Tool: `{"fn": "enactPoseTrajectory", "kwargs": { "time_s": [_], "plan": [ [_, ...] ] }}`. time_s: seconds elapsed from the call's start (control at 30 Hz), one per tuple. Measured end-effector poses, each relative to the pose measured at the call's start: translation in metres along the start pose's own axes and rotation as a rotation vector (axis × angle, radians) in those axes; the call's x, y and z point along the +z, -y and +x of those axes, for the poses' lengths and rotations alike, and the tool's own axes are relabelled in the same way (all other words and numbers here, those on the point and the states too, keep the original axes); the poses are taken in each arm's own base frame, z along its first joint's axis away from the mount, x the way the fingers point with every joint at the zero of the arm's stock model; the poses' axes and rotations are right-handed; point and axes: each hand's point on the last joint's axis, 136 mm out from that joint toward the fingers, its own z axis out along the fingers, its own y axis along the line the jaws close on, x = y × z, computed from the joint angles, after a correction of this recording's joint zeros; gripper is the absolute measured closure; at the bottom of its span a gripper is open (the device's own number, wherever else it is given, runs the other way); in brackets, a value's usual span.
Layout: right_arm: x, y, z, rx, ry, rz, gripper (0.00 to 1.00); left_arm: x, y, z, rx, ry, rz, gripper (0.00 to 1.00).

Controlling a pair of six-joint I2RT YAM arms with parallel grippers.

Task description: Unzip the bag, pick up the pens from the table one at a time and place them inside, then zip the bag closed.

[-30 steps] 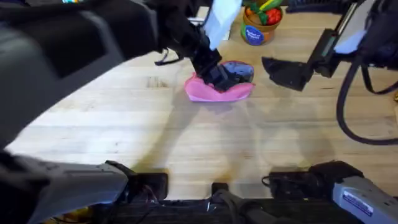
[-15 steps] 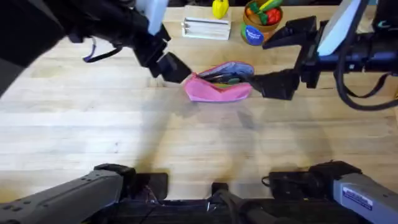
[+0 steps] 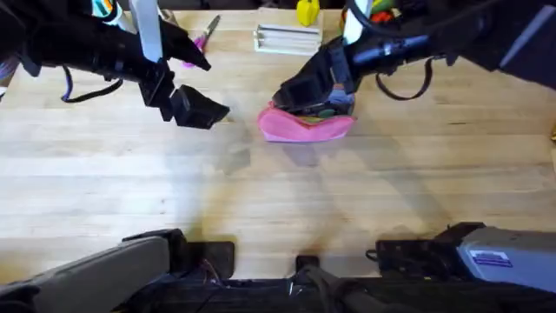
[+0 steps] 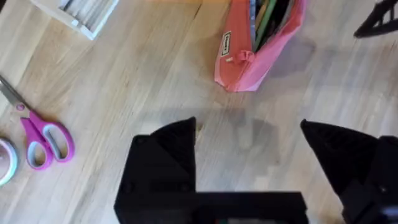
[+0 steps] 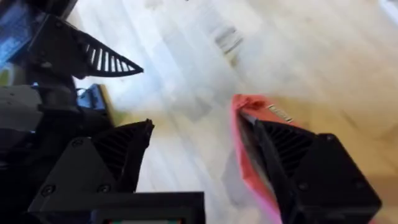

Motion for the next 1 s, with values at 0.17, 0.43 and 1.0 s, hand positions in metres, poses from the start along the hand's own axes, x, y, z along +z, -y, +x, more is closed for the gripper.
{"fn": "enactPoseTrajectory", "kwargs": {
  "time_s": [0.17,0.43,1.0],
  "plan": [
    [0.018,0.004,0.004,0.112,-0.025,-0.021,0.008,0.001,0.002,0.0,0.076,0.01,0.011,0.007],
    [0.04,0.025,-0.002,0.209,0.0,-0.018,0.008,0.037,0.01,0.028,0.088,0.016,0.162,0.008],
    [0.099,0.076,0.034,0.355,-0.087,0.041,0.008,0.081,0.001,0.059,-0.009,0.055,0.314,0.007]
  ]
}}
